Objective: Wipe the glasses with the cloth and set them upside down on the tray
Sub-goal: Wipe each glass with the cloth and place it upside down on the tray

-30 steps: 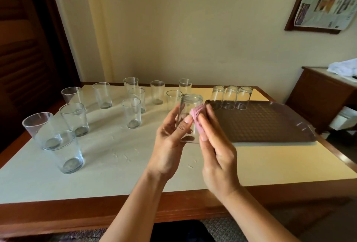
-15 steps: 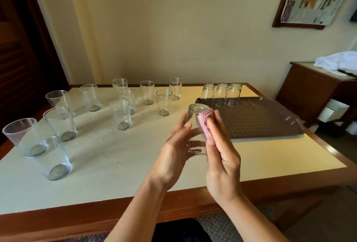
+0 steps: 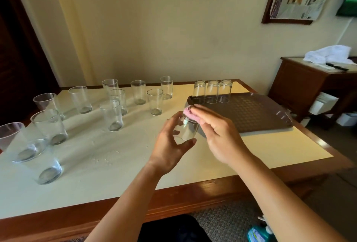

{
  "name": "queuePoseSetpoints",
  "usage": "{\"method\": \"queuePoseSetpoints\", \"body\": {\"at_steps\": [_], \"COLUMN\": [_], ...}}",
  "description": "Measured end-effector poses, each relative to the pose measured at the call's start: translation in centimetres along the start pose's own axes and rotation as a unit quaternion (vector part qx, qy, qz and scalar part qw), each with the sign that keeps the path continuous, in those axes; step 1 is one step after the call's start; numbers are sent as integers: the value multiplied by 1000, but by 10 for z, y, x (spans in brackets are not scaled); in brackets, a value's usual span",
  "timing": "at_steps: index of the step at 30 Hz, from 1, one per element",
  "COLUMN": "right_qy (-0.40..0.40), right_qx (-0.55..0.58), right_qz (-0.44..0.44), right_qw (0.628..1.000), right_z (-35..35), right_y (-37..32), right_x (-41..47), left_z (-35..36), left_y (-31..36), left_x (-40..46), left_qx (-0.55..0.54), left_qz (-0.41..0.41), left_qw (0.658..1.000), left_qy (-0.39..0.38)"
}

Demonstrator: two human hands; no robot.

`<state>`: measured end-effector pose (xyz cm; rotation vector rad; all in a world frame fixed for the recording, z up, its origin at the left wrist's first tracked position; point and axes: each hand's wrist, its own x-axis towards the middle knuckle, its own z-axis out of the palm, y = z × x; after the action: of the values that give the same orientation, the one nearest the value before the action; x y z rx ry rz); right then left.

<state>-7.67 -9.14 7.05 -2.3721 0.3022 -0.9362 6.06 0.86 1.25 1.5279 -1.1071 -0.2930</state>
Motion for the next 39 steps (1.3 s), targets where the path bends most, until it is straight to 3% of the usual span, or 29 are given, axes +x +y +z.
{"method": "queuePoseSetpoints", "body": {"at_steps": [2,7,12,17,22,27,32,39], "right_qy": [11,11,28,-5,-6,-34,-3,-11], "right_qx": [-20,-35,-42,-68,-99,-107,-120,-125], "right_qz": [22,-18,47,5,45,-6,35,15], "right_qw": [999,999,998,998,994,994,992,992], "right_z": [-2,4,2,2,-2,3,-6,-12], "right_y": [-2,-7,-5,-14,-11,-27,-15,-20], "right_x": [4,-13,-1,-8,7,-6,7,6], "left_z": [5,5,15,6,12,4,12,9], "left_y": [-1,-6,-4,-12,-14,-16,-11,-8], "left_x": [-3,-3,-11,-10,-16,-8,-14,-6], "left_qx": [1,-15,-68,-88,-62,-105,-126,-146], "left_qz": [8,19,-7,-26,-21,-30,-43,-38], "left_qw": [1000,999,998,995,998,994,991,988], "left_qy": [1,25,12,33,8,28,5,10]}}
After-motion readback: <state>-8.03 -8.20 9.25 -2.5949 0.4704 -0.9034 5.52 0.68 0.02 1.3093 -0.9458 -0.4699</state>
